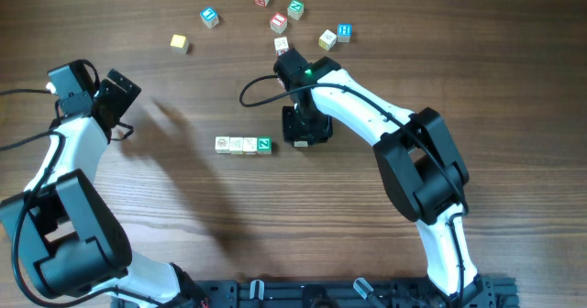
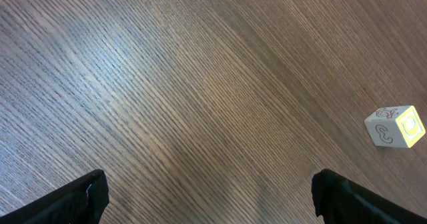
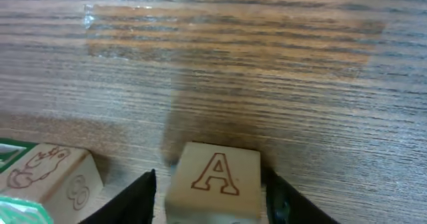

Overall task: Form a horizontal line
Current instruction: 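Carry the A block toward the row's right end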

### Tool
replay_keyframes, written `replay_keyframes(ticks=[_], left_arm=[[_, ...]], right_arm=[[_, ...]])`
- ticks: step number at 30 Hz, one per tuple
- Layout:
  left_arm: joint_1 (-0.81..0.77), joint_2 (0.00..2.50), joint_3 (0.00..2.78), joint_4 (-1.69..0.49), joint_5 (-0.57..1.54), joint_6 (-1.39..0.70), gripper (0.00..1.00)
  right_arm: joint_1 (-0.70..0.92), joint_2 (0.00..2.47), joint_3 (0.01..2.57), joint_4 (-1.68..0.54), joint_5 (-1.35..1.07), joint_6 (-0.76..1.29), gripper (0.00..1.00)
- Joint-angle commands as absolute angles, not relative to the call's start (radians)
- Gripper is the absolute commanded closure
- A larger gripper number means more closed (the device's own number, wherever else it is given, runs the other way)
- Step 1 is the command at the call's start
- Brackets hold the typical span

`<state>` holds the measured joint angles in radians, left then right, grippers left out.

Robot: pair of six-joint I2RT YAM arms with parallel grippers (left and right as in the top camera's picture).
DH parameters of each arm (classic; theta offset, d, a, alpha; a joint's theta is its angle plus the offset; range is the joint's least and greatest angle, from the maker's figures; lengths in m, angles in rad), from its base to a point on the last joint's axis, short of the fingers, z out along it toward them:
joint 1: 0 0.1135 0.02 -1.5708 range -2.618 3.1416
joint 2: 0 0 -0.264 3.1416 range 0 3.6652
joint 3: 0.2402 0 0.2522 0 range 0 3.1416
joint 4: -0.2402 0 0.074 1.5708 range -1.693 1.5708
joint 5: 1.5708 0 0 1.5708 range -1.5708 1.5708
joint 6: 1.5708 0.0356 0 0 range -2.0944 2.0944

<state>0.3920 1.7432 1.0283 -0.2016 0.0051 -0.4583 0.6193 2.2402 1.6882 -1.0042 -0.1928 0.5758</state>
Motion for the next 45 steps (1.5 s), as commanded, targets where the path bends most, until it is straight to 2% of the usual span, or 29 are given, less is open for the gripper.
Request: replay_keyframes(ticks=[1,14,23,29,34,45], left_arm=[[0.396,1.75,1.037,-0.199,-0.001,-0.457,0.0],[0.396,1.75,1.037,-0.199,-0.001,-0.457,0.0],[0.396,1.75,1.037,-0.199,-0.001,-0.457,0.0],[0.396,1.75,1.037,-0.199,-0.001,-0.457,0.0],[0.396,1.75,1.037,-0.199,-0.001,-0.457,0.0],[0.396,1.75,1.037,-0.199,-0.001,-0.457,0.0]], right_arm=[[0.624,2.261,1.676,-0.982,-0.192,0.576,0.36],[0.619,2.261,1.676,-0.834,-0.035,0.58,0.32],[0.562,2.261,1.676,-0.862,-0.025,0.607,0.33],[0.541,2.261,1.676,-0.918,-0.067,0.617,0.47],[0.545,2.261,1.676,-0.984,-0.159,0.602,0.47],[0.589,2.261,1.675,-1.015,-0.119,0.603,0.46]])
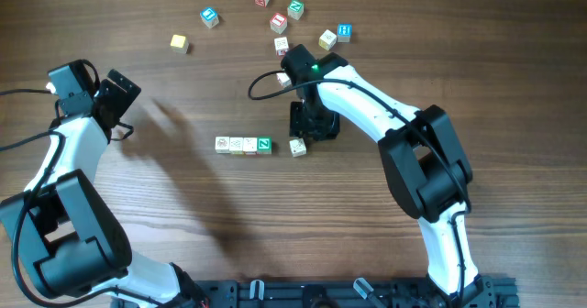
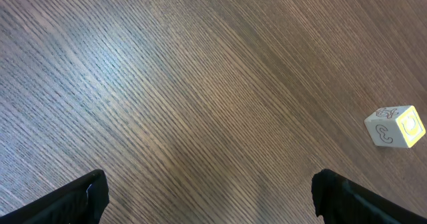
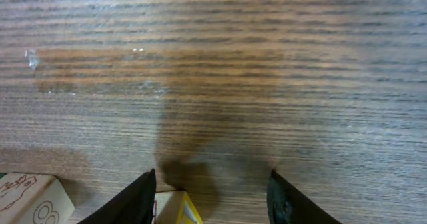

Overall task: Form a horizontal line
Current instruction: 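Carry the A block toward the row's right end, then lower the A block and push it against the Z block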

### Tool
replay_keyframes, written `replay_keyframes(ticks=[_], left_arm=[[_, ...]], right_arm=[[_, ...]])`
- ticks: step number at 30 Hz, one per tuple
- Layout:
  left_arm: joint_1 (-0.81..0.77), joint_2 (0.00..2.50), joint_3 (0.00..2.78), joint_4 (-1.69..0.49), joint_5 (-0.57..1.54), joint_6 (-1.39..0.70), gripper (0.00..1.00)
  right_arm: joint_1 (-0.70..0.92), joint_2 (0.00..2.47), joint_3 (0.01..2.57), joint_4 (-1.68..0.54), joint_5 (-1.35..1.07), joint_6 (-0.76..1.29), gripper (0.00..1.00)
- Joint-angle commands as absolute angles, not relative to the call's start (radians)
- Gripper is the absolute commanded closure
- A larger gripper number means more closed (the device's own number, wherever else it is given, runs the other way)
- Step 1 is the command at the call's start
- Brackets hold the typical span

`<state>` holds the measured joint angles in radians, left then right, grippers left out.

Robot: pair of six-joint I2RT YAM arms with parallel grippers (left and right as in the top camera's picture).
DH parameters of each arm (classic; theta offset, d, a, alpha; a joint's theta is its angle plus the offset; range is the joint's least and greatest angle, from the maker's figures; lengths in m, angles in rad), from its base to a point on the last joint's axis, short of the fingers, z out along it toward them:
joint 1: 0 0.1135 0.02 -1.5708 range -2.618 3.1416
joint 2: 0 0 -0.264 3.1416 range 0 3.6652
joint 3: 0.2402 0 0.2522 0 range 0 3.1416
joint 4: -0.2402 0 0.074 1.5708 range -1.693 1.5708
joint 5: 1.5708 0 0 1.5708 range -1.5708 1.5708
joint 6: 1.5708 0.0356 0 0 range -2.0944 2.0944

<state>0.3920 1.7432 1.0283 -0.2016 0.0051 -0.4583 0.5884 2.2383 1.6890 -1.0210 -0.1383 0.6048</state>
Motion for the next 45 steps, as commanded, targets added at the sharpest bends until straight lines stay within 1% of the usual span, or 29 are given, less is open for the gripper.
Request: replay_keyframes(ticks=[1,5,9,12,16,22,41,44,45], left_arm=[[0.396,1.75,1.037,-0.199,-0.001,-0.457,0.0],[0.396,1.75,1.037,-0.199,-0.001,-0.457,0.0],[0.396,1.75,1.037,-0.199,-0.001,-0.457,0.0],[0.396,1.75,1.037,-0.199,-0.002,-0.457,0.0],[0.396,1.75,1.037,-0.199,-0.001,-0.457,0.0],[0.396,1.75,1.037,-0.199,-0.001,-0.457,0.0],[0.396,1.75,1.037,-0.199,-0.001,-0.457,0.0],[0.396,1.75,1.037,-0.199,-0.001,-0.457,0.0],[0.396,1.75,1.037,-0.199,-0.001,-0.457,0.0]], right_arm=[[0.586,2.261,1.675,-1.009,-0.097,0.606,0.46],[0.538,2.261,1.675,-1.01,-0.095,0.606,0.46],[0.496,2.261,1.675,-1.129,-0.102,0.588,0.47],[0.505,2.261,1.675,-1.234,-0.119,0.554,0.47],[0.558,2.261,1.675,-1.279,-0.137,0.546,0.47],[0.652,2.261,1.673,-1.268,-0.139,0.553,0.46],[0.653,2.261,1.673,-1.178,-0.14,0.553,0.46],[0.653,2.261,1.673,-1.19,-0.159,0.548,0.46],[0.653,2.261,1.673,-1.206,-0.159,0.517,0.46]])
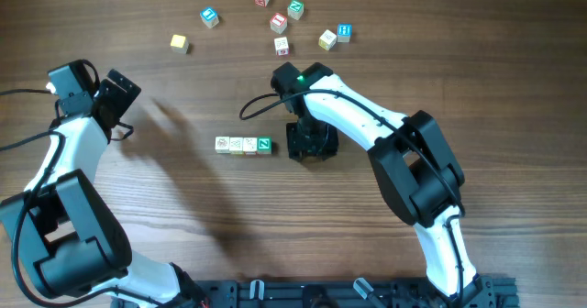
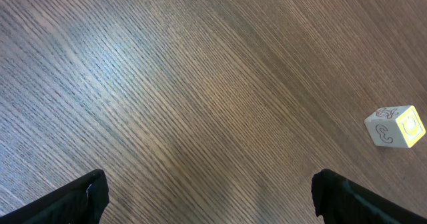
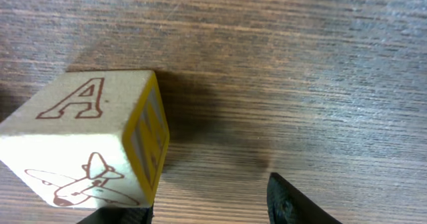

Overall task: Form a horizontal line
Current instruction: 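Lower the A block and push it against the Z block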

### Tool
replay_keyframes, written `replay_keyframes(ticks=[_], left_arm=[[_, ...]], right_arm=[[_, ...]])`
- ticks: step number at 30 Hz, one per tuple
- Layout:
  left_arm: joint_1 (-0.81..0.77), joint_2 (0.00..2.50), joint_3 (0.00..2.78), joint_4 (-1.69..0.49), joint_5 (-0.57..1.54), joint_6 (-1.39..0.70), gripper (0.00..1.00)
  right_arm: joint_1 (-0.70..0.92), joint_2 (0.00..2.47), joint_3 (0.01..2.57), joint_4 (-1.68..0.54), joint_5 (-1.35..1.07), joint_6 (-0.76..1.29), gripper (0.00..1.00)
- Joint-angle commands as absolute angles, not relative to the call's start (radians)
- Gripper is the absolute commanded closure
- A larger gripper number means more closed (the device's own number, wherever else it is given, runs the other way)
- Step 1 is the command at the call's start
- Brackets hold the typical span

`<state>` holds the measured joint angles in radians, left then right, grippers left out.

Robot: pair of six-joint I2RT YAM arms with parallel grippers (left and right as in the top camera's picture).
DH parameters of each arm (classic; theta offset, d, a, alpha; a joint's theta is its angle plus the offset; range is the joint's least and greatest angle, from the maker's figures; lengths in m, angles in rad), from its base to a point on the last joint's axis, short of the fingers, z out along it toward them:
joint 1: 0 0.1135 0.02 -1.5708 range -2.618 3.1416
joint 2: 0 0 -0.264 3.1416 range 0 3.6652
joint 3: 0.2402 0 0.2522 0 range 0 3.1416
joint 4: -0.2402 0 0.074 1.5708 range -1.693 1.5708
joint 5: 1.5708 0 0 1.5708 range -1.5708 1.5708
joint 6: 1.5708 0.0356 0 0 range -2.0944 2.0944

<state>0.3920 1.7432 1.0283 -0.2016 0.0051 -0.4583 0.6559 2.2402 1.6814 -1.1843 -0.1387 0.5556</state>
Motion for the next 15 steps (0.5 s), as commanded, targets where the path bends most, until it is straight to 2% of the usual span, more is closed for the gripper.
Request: replay_keyframes(ticks=[1,3,10,15], left_arm=[[0.396,1.75,1.037,-0.199,-0.001,-0.457,0.0],[0.396,1.75,1.037,-0.199,-0.001,-0.457,0.0],[0.396,1.75,1.037,-0.199,-0.001,-0.457,0.0],[0.396,1.75,1.037,-0.199,-0.002,-0.457,0.0]], right_arm=[[0.653,2.261,1.673,-1.222,-0.158,0.49,0.45],[0.645,2.261,1.673,-1.272,-0.133,0.445,0.35],[0.582,2.261,1.673,-1.264,-0.097,0.448,0.35],[0.525,2.261,1.673,-1.209,-0.117,0.446,0.41]])
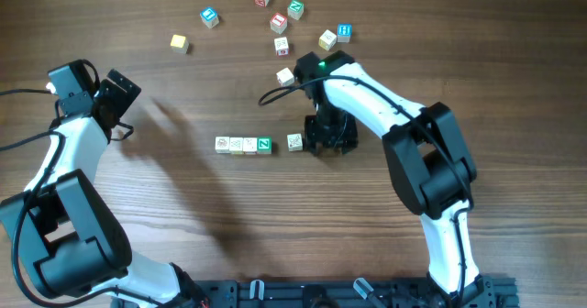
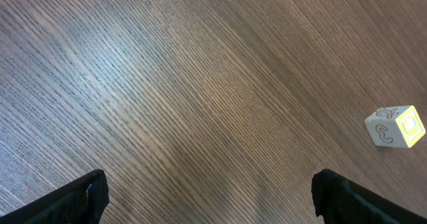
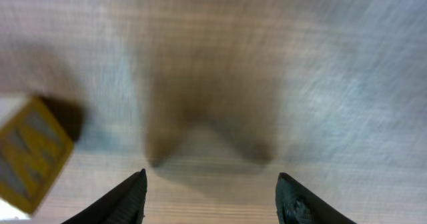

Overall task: Form a horizontal line
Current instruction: 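Lower the A block and push it against the Z block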

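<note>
A row of several letter blocks (image 1: 243, 144) lies mid-table and ends on the right in a green one (image 1: 264, 144). The A block (image 1: 294, 142) sits alone just right of it, with a small gap between them. In the blurred right wrist view it shows as a yellow face (image 3: 33, 157) at the left edge. My right gripper (image 1: 330, 134) (image 3: 213, 197) is open just right of that block, with only bare wood between its fingers. My left gripper (image 1: 115, 93) (image 2: 210, 197) is open at the far left over bare wood.
Several loose blocks (image 1: 279, 21) are scattered along the far side, with a blue one (image 1: 210, 16) and a yellow one (image 1: 179, 42) further left. The yellow one (image 2: 395, 126) also shows in the left wrist view. The right arm (image 1: 385, 106) reaches in from the right.
My right gripper was over the A block, which lay by its left finger. It has moved right, and the block now sits uncovered right of the green block. The left arm is unchanged.
At first the A block stood between my right gripper's fingers, just right of the row. Then the gripper was back from it and the block lay loose, slightly below the row's line. Later the gripper covered it again. Now the block lies level with the row, with the gripper beside it.
</note>
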### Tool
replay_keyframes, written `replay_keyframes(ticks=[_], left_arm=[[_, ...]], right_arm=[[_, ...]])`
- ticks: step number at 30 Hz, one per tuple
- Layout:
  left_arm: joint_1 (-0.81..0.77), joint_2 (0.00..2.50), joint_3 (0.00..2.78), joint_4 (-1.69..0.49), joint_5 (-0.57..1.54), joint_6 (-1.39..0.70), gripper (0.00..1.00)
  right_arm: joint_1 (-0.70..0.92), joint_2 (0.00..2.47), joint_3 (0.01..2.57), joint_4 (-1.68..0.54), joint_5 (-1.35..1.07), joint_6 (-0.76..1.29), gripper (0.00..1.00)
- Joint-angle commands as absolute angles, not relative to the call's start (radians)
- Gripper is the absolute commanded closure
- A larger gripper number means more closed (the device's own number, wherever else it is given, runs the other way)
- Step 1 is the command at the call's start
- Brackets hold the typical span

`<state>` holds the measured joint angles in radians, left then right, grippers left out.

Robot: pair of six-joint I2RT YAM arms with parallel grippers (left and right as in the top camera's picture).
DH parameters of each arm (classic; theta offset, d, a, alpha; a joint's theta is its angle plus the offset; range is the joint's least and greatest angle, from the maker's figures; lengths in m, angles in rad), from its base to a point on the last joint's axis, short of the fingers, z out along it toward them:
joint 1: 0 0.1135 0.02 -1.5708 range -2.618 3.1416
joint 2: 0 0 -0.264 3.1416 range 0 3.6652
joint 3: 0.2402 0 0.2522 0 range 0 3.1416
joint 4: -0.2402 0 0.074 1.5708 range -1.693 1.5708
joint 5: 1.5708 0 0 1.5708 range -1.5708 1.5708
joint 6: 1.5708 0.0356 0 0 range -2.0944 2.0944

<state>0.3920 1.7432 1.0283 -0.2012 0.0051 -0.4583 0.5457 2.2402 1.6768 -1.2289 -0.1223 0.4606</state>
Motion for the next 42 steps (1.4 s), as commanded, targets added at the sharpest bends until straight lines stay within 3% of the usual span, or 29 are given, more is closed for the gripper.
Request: replay_keyframes(ticks=[1,2,3,5,10,15,42], left_arm=[[0.396,1.75,1.037,-0.199,-0.001,-0.457,0.0],[0.396,1.75,1.037,-0.199,-0.001,-0.457,0.0],[0.396,1.75,1.037,-0.199,-0.001,-0.457,0.0],[0.396,1.75,1.037,-0.199,-0.001,-0.457,0.0],[0.396,1.75,1.037,-0.199,-0.001,-0.457,0.0],[0.396,1.75,1.037,-0.199,-0.001,-0.457,0.0],[0.396,1.75,1.037,-0.199,-0.002,-0.457,0.0]], right_arm=[[0.523,2.261,1.673,-1.202,-0.117,0.445,0.44],[0.522,2.261,1.673,-1.18,-0.117,0.445,0.5],[0.522,2.261,1.673,-1.163,-0.117,0.445,0.63],[0.522,2.261,1.673,-1.144,-0.117,0.445,0.75],[0.522,2.261,1.673,-1.118,-0.168,0.446,0.9],[0.523,2.261,1.673,-1.065,-0.321,0.448,0.9],[0.567,2.261,1.673,-1.002,-0.339,0.588,0.93]])
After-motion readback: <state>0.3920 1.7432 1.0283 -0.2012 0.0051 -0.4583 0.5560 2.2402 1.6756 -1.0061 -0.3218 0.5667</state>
